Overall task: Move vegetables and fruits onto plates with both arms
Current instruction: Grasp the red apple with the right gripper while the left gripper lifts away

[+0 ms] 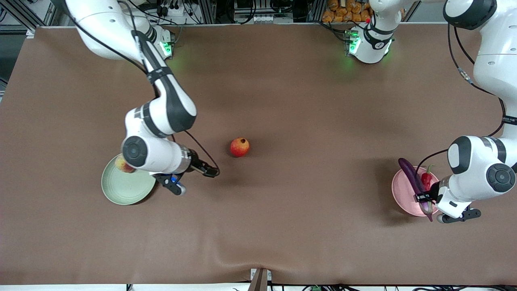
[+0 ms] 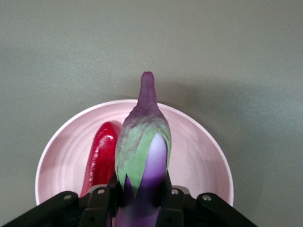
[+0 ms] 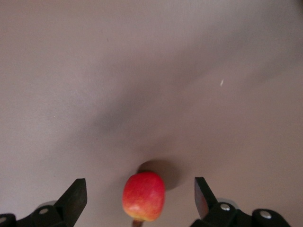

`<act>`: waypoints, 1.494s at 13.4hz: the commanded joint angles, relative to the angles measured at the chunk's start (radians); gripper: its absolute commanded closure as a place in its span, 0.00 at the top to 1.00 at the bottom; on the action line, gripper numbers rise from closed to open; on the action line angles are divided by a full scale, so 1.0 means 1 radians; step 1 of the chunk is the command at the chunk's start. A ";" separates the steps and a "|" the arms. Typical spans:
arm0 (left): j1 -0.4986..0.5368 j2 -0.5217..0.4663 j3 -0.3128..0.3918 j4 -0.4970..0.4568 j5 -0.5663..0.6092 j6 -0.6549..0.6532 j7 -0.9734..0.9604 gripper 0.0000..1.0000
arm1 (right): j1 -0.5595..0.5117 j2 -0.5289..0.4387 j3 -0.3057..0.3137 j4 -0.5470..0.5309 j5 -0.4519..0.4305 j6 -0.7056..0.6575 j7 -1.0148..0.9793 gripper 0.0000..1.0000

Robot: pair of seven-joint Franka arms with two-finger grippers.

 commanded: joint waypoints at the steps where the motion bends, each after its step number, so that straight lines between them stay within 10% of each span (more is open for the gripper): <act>1: 0.006 0.017 -0.002 0.016 0.015 0.039 0.013 1.00 | 0.051 0.030 -0.012 0.007 0.027 0.051 0.072 1.00; 9: 0.115 -0.107 -0.077 -0.004 -0.037 0.004 0.013 1.00 | 0.156 0.099 -0.012 -0.039 0.071 0.119 0.148 1.00; 20: 0.117 -0.476 -0.195 0.005 -0.105 -0.389 -0.007 1.00 | 0.231 0.124 -0.013 -0.091 -0.039 0.153 0.213 1.00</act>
